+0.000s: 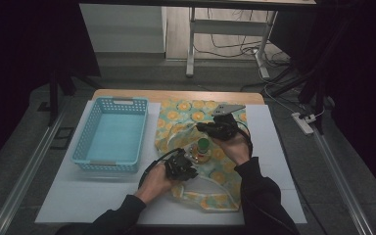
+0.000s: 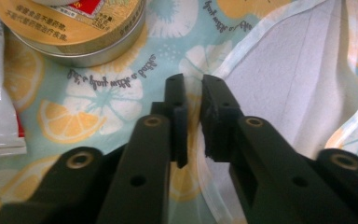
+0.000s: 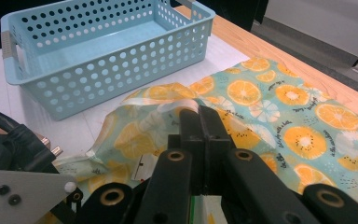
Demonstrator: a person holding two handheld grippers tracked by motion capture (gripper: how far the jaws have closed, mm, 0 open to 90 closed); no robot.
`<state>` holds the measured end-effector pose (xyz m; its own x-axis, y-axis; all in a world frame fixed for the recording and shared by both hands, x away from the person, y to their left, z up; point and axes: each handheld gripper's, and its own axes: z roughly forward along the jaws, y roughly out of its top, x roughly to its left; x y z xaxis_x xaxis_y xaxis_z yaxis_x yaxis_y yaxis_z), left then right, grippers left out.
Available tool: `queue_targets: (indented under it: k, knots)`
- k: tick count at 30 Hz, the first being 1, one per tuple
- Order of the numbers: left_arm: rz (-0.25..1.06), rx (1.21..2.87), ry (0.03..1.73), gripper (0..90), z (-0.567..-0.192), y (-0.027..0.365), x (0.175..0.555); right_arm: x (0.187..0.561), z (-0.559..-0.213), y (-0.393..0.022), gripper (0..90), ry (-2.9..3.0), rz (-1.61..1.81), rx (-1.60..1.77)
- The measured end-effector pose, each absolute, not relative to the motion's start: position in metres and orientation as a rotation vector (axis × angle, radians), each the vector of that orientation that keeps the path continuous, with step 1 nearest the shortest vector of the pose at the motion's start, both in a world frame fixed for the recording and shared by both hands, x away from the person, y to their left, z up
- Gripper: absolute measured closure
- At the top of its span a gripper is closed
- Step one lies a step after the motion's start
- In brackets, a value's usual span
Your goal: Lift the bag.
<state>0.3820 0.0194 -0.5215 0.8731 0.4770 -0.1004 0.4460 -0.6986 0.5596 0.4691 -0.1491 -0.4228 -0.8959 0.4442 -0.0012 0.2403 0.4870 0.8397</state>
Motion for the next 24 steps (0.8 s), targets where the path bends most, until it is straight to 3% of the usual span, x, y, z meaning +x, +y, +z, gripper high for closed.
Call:
queue_targets:
  k: [4, 24]
  knots:
    - [0.043, 2.443, 0.693, 89.2, -0.521, 0.019, 0.383, 0.469, -0.422, -0.149, 90.0, 2.513, 1.371, 0.589]
    - [0.046, 2.367, 0.686, 90.0, -0.501, 0.030, 0.382, 0.470, -0.421, -0.152, 90.0, 2.516, 1.367, 0.597]
